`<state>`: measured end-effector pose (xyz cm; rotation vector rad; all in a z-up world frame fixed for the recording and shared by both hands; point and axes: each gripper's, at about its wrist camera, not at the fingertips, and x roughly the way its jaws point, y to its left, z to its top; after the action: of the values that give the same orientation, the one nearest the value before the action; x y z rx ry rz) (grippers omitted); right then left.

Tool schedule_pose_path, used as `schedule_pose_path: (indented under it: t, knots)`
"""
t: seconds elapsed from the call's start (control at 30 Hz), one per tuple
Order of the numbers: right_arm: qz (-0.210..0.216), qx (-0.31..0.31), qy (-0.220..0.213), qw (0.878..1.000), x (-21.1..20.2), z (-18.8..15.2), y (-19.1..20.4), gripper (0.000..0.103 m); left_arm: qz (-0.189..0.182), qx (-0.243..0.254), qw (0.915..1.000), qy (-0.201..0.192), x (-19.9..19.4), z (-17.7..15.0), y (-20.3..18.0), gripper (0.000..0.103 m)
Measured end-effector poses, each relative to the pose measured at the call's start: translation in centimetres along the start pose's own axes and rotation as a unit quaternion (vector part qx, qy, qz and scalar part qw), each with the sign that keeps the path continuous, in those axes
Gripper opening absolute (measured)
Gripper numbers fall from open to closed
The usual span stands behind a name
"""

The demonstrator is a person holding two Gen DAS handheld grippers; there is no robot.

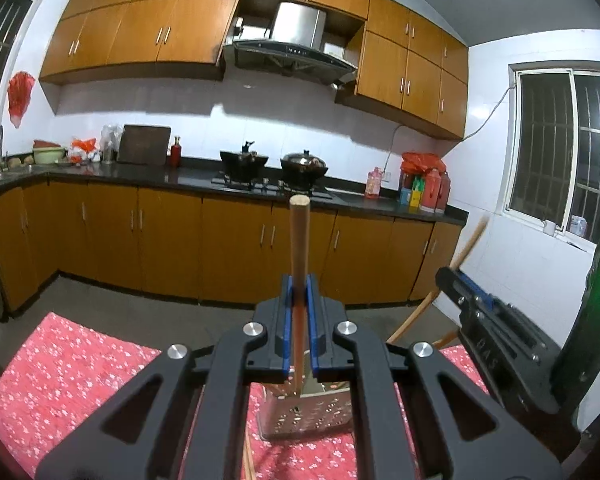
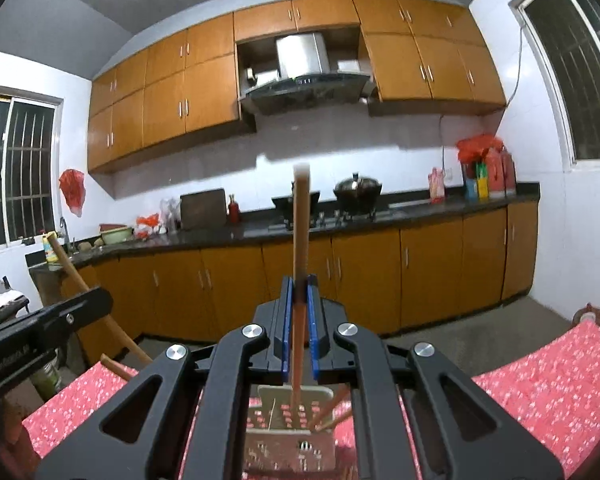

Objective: Organize utensils
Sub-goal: 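Open the right tool over the beige holder while the left tool drops its chopstick in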

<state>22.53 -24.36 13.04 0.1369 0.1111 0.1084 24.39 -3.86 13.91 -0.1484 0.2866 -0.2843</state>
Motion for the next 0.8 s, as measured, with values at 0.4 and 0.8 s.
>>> schedule_pose_path:
  t: [0.4,0.8]
  knots:
    - [0.001,0.004,-0.008,1.000,-3.9,1.1,-0.9,0.039,-0.007,-0.011,0.9996,-0.024,-2.5,0.7,0.4,0.019]
    - [-0.052,0.028,0.132,0.990,-6.1,-6.5,-5.8,0.040,0.038,-0.015,0.9983,0.042,-6.3,-5.9,4.2,0.026]
